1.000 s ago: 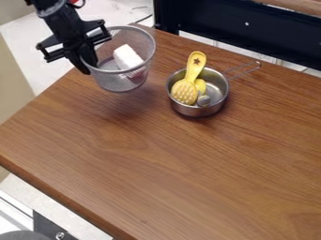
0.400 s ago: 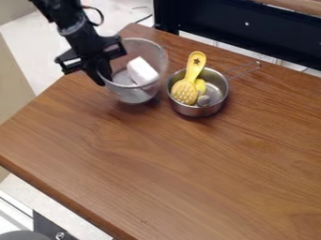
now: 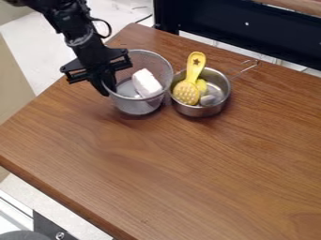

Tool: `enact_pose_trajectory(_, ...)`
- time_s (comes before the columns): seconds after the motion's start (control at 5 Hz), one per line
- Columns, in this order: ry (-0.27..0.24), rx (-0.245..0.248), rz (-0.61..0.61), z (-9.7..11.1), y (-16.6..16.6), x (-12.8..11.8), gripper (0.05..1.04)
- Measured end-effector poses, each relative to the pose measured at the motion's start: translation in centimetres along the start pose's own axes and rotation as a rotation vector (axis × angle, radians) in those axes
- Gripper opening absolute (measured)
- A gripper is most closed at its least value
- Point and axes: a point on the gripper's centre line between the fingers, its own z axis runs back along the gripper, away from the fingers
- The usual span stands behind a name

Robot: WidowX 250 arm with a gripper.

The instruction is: Move the silver basket to the left side of the table

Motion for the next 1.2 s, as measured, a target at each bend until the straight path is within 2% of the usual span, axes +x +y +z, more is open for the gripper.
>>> enact_pose_trajectory(0.2,0.005,0.018,0.002,-0.1,-0.2,-0.2,0.076)
enact_pose_trajectory(0.4,0.034,0.017,0.015,0.0,-0.3,-0.5,0.227)
enact_pose_trajectory(0.6,0.044,0.02,0.031,-0.1,-0.5,-0.7,0.478)
enact_pose_trajectory(0.8,0.093,0.02,0.034,0.1,-0.8,-1.6,0.776)
enact_pose_trajectory(1.0,0.063,0.038,0.009,1.4,-1.6,-1.4,0.991)
enact_pose_trajectory(1.2,0.033,0.053,0.008,2.9,-2.3,-1.4,0.999)
